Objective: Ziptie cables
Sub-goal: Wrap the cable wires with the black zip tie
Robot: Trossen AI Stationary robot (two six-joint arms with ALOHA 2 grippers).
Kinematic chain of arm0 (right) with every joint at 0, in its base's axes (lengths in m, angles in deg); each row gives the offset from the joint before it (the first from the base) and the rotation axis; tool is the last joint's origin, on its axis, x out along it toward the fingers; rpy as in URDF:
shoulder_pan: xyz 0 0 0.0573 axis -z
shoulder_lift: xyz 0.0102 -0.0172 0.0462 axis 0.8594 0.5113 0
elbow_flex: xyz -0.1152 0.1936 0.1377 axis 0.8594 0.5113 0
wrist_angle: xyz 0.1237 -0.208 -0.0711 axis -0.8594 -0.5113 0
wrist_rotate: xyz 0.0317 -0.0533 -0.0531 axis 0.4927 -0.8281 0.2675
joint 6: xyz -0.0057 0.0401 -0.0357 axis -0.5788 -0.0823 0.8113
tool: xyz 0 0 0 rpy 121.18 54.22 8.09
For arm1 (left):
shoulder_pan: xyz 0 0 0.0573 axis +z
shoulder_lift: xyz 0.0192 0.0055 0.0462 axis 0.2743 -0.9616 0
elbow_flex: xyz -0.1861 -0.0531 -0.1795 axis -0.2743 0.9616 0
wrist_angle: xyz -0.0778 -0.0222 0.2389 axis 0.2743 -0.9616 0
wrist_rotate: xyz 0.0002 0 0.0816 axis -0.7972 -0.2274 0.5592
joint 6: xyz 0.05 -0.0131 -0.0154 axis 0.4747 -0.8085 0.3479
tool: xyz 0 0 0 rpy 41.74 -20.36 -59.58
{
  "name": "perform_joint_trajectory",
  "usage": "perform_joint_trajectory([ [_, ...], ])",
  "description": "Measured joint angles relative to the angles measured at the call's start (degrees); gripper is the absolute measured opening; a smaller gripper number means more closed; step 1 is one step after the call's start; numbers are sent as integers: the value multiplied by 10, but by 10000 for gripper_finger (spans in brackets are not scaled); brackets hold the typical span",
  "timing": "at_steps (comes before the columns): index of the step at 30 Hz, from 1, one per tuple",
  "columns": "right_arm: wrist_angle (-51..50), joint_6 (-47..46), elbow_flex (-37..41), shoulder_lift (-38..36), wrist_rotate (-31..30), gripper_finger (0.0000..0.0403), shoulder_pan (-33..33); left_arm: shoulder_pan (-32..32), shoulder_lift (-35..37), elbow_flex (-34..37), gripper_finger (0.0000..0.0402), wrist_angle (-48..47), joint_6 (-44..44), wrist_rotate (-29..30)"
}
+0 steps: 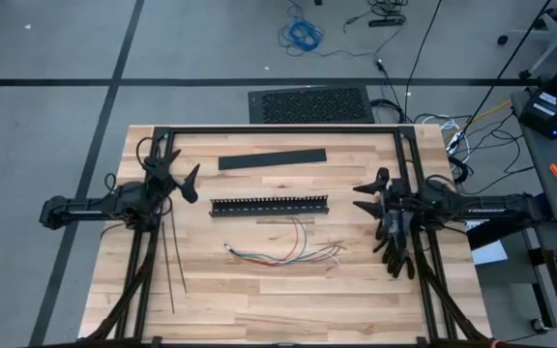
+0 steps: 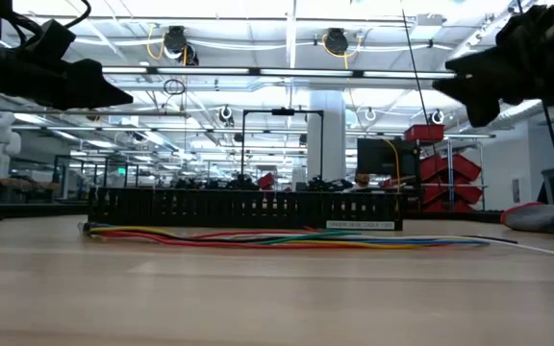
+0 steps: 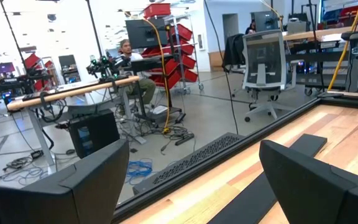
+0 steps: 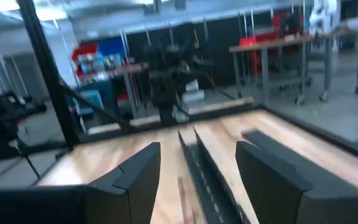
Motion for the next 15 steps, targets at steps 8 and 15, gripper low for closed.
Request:
perform_joint_trajectory([
  [8, -12, -98, 0, 78, 5, 206, -22, 0, 0, 0, 358, 0, 217, 0],
  [15, 227, -33, 0, 209, -13, 206, -54, 3, 0, 0, 358, 0, 300, 2],
])
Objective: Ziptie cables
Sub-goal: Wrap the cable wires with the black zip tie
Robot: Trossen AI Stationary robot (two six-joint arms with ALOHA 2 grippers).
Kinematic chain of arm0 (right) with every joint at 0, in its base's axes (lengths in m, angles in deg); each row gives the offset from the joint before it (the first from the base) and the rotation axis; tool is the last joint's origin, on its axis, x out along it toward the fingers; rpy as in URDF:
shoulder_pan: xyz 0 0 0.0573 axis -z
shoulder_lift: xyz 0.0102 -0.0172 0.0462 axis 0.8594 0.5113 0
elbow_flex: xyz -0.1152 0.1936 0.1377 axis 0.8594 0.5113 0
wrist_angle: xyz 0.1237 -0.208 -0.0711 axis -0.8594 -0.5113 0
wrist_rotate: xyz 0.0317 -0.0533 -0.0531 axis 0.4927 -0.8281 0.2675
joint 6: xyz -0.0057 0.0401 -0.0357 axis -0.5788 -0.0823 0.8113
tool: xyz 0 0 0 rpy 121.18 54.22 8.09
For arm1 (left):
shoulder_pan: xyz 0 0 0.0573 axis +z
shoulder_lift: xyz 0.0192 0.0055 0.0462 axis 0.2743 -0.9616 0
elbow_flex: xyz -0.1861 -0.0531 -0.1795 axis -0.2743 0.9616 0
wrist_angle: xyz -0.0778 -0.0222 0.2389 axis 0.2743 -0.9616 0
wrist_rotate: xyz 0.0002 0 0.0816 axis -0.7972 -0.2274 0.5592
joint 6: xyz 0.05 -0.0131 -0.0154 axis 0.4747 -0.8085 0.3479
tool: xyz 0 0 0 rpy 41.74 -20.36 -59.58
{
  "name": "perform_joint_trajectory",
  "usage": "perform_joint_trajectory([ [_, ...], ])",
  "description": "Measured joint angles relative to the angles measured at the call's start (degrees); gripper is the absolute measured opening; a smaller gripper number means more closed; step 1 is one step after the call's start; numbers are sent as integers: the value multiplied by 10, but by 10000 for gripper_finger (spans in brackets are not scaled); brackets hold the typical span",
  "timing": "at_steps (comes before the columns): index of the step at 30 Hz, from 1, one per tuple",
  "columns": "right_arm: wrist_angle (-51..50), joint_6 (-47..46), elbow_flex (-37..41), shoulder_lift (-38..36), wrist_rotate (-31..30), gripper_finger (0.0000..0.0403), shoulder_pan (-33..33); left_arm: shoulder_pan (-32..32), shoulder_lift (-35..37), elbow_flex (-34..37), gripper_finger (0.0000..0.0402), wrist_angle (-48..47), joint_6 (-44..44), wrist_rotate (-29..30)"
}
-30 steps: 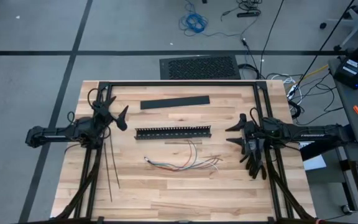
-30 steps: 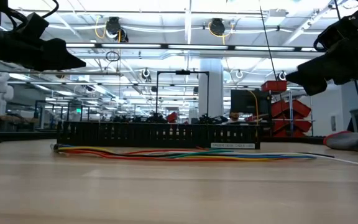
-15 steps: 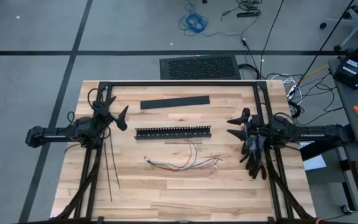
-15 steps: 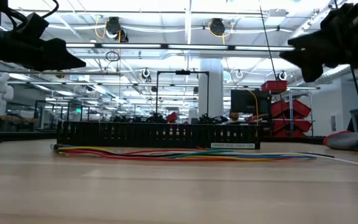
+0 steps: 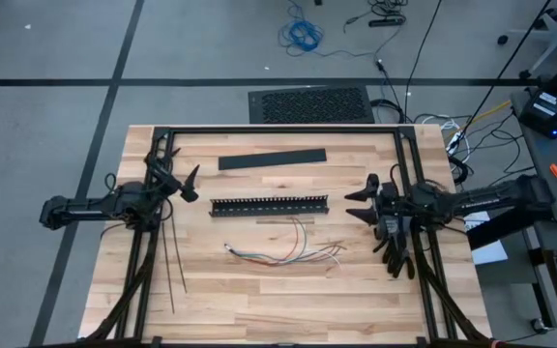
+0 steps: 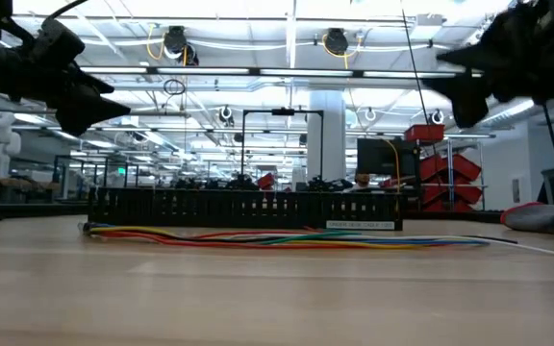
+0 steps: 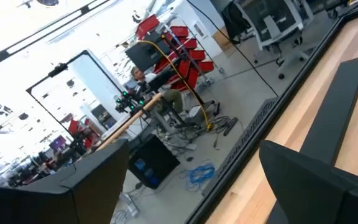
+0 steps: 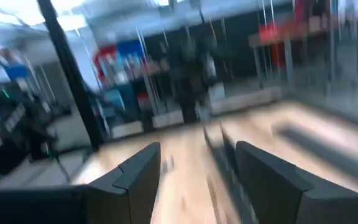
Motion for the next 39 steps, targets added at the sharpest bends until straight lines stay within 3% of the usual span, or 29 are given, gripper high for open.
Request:
perform_joint_trajectory([
  [3, 82, 37, 0, 33, 4, 206, 0, 0, 0, 0, 358, 0, 0, 1],
  [7, 83, 89, 0, 56, 1, 206, 1, 0, 0, 0, 358, 0, -24, -25],
  [9, 72, 94, 0, 71, 1, 206, 2, 0, 0, 0, 358, 2, -146, -90],
  [12, 53, 79, 0, 98, 2, 206, 2, 0, 0, 0, 358, 1, -395, -167],
  [16, 39, 7, 0, 140, 5, 206, -1, 0, -1, 0, 358, 2, -597, -179],
  [24, 12, -55, -42, 224, 15, 206, -13, 0, -1, -1, 358, 14, -652, -167],
  [31, -58, -32, -205, 394, -41, 206, -41, -11, -32, 6, 358, -13, -733, -185],
  [39, -162, -9, -369, 556, -38, 193, -50, -27, -107, 6, 358, 29, -734, -220],
])
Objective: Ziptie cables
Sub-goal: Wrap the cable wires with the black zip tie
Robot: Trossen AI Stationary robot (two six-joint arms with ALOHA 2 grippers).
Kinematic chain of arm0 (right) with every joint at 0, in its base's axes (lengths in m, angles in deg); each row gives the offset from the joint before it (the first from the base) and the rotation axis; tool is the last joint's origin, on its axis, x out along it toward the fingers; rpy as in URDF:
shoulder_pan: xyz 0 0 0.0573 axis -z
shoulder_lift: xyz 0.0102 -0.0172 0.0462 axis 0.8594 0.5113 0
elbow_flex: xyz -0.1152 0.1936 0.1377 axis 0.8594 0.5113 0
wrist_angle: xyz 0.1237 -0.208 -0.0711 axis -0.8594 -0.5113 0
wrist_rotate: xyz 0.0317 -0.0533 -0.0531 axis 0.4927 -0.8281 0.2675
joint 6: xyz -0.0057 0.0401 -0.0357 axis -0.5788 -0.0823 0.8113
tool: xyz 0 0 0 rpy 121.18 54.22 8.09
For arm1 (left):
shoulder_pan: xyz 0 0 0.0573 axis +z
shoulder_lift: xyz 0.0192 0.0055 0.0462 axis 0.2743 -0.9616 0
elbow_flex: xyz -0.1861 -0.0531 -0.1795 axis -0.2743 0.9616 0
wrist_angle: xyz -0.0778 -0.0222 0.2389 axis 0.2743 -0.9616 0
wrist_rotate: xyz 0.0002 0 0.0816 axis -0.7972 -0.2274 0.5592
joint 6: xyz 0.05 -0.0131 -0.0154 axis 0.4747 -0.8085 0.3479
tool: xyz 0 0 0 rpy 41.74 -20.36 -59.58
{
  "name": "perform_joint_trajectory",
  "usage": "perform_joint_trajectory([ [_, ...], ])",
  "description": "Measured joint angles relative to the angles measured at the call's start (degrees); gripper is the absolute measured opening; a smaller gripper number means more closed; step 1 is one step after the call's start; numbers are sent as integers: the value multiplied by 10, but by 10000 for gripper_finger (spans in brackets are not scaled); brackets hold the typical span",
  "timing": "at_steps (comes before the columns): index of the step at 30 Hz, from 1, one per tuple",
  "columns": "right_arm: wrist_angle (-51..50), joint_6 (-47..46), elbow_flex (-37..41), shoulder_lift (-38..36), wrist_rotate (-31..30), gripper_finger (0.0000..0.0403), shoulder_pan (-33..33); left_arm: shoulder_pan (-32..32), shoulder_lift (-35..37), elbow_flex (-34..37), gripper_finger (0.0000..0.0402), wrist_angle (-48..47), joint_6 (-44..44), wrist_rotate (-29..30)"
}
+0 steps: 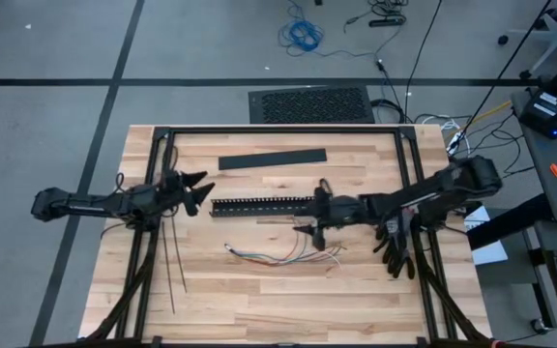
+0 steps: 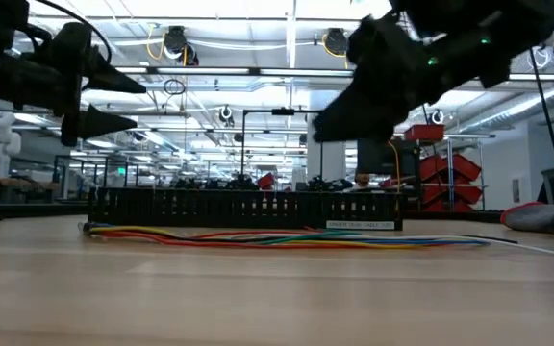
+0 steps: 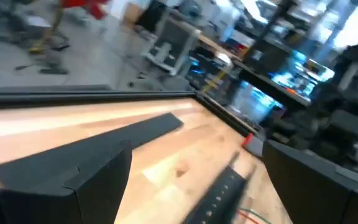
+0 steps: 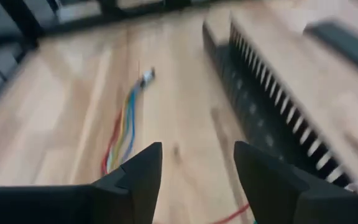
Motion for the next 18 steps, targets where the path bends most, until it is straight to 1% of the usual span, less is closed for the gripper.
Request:
perform_joint_trajectory([
  [1, -19, 0, -12, 13, 1, 188, -2, 0, -9, 0, 358, 21, 20, -34],
  [3, -48, -2, -29, 36, 10, 177, -6, -1, -30, 0, 358, 82, 58, -123],
  [4, -56, -5, -33, 44, 12, 172, -8, -1, -45, 0, 358, 117, 69, -149],
  [5, -64, -9, -33, 50, 12, 166, -10, -1, -61, 0, 358, 144, 79, -162],
  [7, -88, -13, -33, 55, 13, 156, -10, -1, -90, 0, 358, 183, 93, -163],
  [9, -120, -15, -33, 54, 10, 146, -9, -1, -116, 0, 358, 201, 102, -163],
  [12, -151, -15, -33, 55, 7, 134, -4, 0, -169, -2, 358, 194, 90, -158],
  [15, -167, -10, -33, 54, 6, 124, 4, 1, -230, -20, 358, 210, 88, -155],
  [18, -182, 2, -33, 54, 5, 114, 16, -1, -298, -48, 358, 234, 89, -119],
])
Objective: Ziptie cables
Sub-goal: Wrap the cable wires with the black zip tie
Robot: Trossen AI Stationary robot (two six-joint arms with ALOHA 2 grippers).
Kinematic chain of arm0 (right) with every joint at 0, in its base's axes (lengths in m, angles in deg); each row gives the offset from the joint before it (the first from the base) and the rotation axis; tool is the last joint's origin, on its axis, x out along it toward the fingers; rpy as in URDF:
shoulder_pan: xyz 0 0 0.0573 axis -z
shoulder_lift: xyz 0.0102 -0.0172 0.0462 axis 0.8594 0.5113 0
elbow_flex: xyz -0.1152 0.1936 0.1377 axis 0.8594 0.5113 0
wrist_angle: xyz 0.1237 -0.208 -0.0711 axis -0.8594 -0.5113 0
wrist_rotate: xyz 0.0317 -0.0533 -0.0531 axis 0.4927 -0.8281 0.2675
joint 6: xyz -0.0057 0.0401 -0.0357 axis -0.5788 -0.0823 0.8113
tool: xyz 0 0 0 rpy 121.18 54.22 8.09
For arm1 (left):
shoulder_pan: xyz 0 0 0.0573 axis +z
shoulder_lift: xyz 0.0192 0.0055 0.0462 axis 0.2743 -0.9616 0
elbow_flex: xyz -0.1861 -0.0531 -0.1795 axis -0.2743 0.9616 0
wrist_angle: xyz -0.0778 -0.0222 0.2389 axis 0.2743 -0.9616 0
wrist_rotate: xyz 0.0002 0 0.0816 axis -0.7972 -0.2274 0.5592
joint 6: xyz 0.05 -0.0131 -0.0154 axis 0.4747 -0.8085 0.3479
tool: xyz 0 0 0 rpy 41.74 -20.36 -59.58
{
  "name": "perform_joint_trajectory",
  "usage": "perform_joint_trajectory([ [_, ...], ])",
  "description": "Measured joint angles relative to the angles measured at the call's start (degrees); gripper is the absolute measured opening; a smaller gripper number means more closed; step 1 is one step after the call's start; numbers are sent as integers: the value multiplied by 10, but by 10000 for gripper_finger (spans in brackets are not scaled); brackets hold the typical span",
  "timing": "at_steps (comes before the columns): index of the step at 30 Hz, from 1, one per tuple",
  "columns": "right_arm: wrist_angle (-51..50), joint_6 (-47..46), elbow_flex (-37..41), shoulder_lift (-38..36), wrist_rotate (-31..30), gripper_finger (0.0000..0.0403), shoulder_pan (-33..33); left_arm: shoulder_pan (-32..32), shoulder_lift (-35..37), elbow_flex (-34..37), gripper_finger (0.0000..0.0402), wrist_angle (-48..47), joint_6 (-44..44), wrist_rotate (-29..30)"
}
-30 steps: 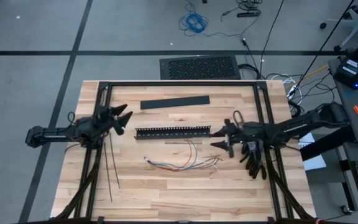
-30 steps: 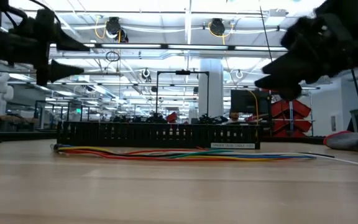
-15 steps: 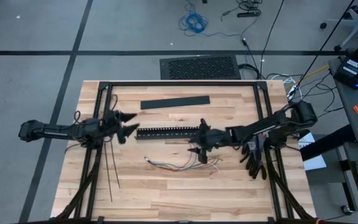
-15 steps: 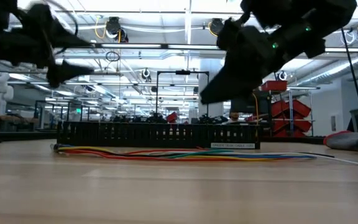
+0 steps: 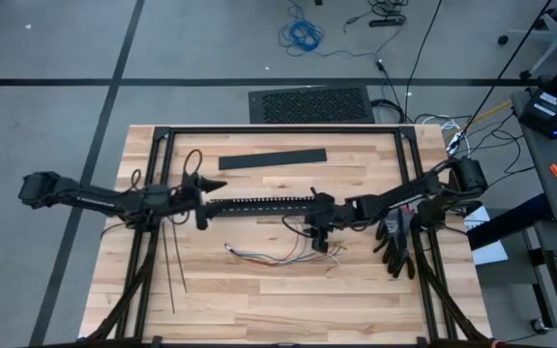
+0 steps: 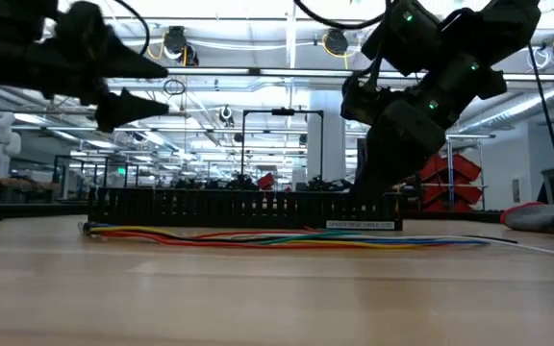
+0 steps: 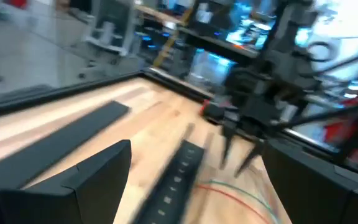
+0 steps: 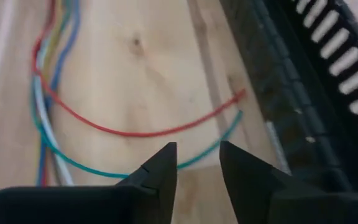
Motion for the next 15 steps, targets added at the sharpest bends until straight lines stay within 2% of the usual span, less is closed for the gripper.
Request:
perform_joint_trajectory([
  [8, -33, 9, 0, 0, 0, 90, 37, 2, -198, -91, 358, -11, 0, 38],
  [10, -32, 11, 0, 0, 0, 87, 40, 5, -234, -117, 358, -11, 4, 58],
  [15, -34, 16, 0, 0, 0, 84, 43, 9, -288, -151, 358, -15, 4, 68],
])
